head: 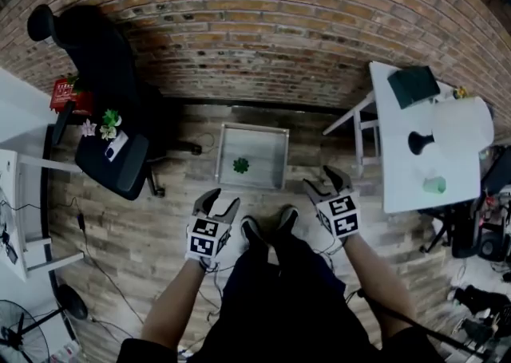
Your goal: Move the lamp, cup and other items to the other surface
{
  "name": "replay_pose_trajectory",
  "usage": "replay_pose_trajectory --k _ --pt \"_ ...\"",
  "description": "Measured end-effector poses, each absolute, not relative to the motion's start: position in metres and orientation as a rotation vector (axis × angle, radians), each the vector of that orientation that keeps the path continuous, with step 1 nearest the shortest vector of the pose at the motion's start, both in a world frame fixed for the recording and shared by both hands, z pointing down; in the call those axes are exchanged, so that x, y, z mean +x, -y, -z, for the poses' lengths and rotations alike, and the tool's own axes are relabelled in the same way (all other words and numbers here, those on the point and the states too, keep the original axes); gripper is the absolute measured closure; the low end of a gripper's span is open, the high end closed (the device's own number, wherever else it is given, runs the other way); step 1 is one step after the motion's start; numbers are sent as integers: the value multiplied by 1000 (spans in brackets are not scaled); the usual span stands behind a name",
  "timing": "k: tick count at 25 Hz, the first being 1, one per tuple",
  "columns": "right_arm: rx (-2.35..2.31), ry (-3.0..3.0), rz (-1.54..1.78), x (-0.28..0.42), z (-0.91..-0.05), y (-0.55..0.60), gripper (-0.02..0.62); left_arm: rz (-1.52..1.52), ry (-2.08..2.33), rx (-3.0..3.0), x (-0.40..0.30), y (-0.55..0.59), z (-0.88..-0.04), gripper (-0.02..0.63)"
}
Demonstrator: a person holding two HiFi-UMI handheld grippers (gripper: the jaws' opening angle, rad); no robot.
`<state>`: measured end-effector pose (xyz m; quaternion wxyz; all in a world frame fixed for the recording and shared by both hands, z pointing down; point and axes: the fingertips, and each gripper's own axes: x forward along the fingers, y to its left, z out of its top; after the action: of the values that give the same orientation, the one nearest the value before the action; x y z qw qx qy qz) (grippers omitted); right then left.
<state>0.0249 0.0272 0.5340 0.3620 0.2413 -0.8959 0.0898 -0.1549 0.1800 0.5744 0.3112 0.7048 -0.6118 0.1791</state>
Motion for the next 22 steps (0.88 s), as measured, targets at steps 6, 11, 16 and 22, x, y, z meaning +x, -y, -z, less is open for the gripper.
replay_pose_trajectory --k 6,11,16,22 --pt "465 2297 -304 -3 -592 -28 322 -513 1623 1787 -154 -165 -597 382" --pt "327 2319 -336 -37 -636 -20 327 -605 1639 1727 -159 -151 -615 382" --pt "200 2297 -363 -53 -681 -14 333 -663 1622 1678 -156 -133 -652 380" --pt "175 2285 -395 -63 -722 -5 340 -685 1623 1658 -163 -107 -720 374"
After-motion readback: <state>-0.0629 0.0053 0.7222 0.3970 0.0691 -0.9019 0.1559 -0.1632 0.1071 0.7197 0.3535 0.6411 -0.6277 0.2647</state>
